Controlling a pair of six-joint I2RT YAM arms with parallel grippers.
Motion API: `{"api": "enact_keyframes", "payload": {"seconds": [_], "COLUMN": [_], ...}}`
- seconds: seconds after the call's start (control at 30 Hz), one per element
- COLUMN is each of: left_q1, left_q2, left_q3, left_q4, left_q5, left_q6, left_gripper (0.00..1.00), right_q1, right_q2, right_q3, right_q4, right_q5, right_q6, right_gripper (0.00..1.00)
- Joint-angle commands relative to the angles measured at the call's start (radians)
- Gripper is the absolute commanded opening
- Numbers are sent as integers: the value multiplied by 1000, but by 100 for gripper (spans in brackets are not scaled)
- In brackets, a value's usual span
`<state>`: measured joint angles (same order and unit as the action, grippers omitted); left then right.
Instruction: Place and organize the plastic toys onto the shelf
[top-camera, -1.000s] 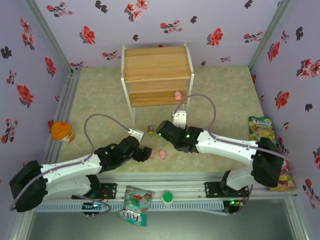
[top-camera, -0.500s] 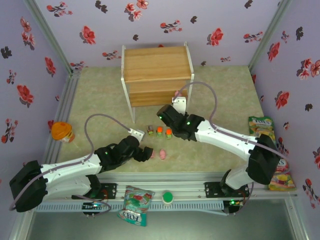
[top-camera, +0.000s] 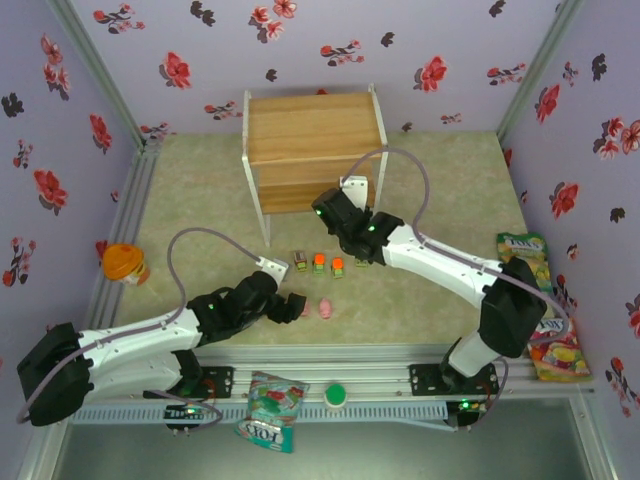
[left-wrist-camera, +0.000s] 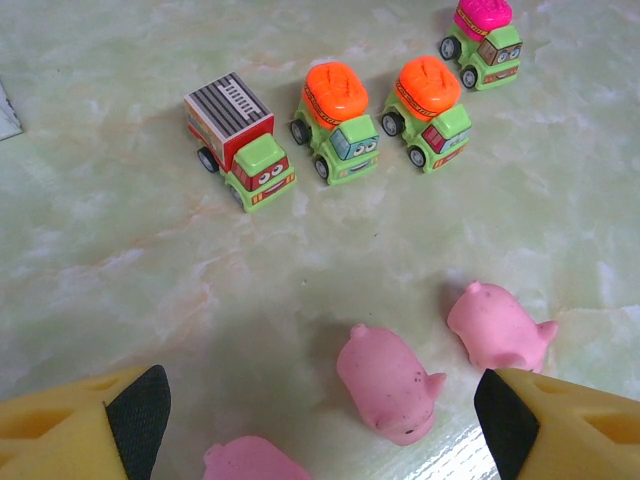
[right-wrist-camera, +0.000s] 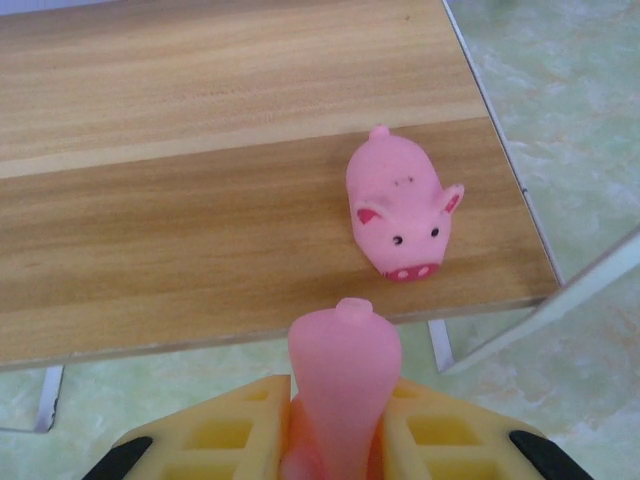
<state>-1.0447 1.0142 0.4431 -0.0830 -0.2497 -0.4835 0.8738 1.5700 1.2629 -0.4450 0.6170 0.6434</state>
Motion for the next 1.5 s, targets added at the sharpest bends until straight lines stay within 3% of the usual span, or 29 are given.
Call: {"api": "enact_keyframes", "payload": {"seconds": [0.0, 0.53, 1.47], "left_q1": [-7, -6, -6], "left_q2": [-16, -26, 8], "left_q3": [17, 14, 22], "left_q4": [6, 0, 6], "left_q5": [5, 3, 2], "left_q6": [23, 23, 26], "left_gripper": [84, 84, 84], "right_q1": [-15, -57, -95], "right_q2": [33, 143, 164], "right_q3": [56, 153, 143], "right_q4": [32, 48, 81], "right_q5": [-6, -20, -61], "right_q6": [-39, -94, -102], "right_gripper": [25, 26, 28]}}
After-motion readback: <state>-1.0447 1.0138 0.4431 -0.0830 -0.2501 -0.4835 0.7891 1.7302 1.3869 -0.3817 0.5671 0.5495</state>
